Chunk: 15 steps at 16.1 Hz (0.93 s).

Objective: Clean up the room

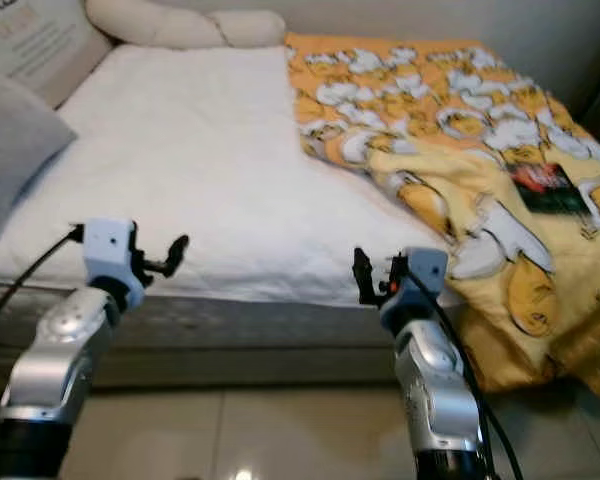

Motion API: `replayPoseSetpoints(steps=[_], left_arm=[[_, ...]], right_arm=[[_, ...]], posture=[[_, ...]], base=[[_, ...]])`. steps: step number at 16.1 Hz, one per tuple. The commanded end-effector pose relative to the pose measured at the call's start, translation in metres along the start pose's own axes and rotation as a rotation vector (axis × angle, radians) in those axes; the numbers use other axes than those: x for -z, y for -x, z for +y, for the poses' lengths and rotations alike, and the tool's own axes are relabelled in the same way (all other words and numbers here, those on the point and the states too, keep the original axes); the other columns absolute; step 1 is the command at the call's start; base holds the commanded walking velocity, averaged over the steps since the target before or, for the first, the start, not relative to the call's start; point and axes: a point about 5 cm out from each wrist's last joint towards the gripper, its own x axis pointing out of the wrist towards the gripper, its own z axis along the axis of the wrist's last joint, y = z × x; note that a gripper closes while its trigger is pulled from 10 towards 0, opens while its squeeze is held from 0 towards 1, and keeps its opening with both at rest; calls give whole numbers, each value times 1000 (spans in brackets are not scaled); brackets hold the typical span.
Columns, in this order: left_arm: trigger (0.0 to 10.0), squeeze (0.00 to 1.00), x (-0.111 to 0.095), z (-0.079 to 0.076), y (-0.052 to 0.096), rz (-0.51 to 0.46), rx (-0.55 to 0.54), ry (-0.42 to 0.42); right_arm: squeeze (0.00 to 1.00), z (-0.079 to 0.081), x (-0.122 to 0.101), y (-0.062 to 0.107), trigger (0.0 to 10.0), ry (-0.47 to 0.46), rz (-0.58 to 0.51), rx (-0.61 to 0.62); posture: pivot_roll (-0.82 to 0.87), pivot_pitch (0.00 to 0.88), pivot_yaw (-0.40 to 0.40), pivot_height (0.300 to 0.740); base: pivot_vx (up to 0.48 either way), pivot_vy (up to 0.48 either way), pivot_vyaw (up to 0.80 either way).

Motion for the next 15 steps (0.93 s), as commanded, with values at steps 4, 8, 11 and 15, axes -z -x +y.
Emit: replayPoseSetpoints(steps=[4,8,11,15], left_arm=[[10000,573,-3,-11,-6,-12,33,3],[10000,537,-4,-17,-9,-10,56,4],[10000,455,-4,-16,-10,-16,55,-8],[10000,471,-1,-12,-9,-14,37,-5]], right_arm=[[0,-14,-2,4,10000,-28,-20,65],[0,-14,0,3,10000,-41,-11,67],[0,-9,1,0,10000,-40,-8,45],[0,-5,-3,-4,10000,-42,-17,5]], posture=[[33,0,17,740],[39,0,4,740],[45,0,1,740],[52,0,-17,740]], base=[[0,-480,0],[0,-351,0],[0,0,0],[0,0,0]])
